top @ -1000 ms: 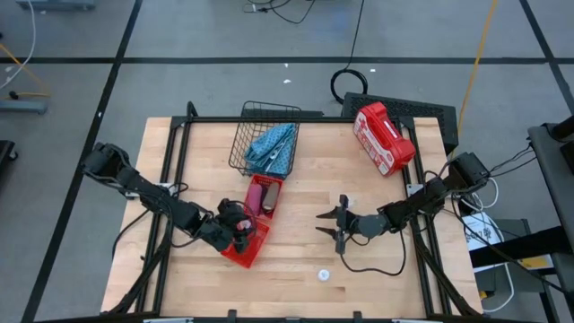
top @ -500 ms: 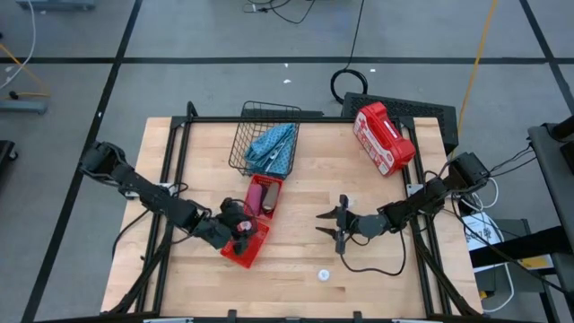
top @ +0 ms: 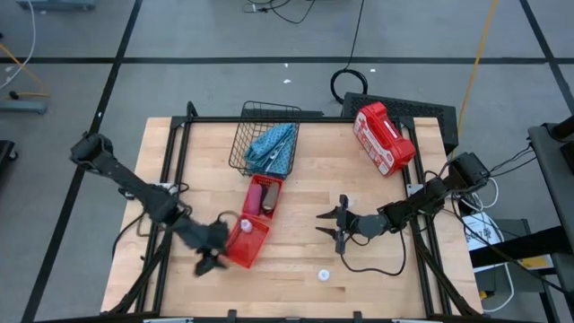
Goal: Pick & place medical supplies in basket/bin
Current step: Put the top white pill bottle into the bottom red bin, then put the transparent pill bottle into the bottom red bin
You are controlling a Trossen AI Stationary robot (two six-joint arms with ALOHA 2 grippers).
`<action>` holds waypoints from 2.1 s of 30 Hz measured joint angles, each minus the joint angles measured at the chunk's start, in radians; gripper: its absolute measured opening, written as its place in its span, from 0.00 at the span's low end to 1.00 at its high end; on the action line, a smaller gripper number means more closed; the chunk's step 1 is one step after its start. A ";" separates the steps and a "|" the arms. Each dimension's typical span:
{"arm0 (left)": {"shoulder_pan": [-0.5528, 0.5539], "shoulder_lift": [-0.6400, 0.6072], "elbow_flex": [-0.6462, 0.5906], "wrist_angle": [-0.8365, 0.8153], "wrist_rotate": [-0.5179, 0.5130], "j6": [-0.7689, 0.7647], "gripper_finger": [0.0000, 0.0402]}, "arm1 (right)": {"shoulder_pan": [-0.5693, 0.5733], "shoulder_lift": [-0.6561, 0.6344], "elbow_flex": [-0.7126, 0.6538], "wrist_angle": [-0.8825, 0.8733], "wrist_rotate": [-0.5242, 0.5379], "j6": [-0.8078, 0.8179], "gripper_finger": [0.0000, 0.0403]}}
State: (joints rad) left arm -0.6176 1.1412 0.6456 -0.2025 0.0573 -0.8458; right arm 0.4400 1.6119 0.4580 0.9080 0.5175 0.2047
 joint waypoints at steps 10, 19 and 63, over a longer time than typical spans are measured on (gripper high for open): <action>-0.304 0.079 0.000 -0.075 -0.319 -0.254 0.56 | 0.000 0.000 0.000 0.000 0.000 0.000 0.39; -0.285 0.215 0.000 -0.077 -0.288 -0.284 0.56 | 0.000 0.000 0.000 0.000 0.000 -0.003 0.39; -0.014 0.235 -0.001 0.249 0.148 -0.027 0.56 | 0.068 -0.109 0.001 0.010 0.024 -0.160 0.39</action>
State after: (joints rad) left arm -0.6319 1.3759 0.6451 0.0468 0.2050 -0.8732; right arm 0.5077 1.5033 0.4585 0.9176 0.5414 0.0447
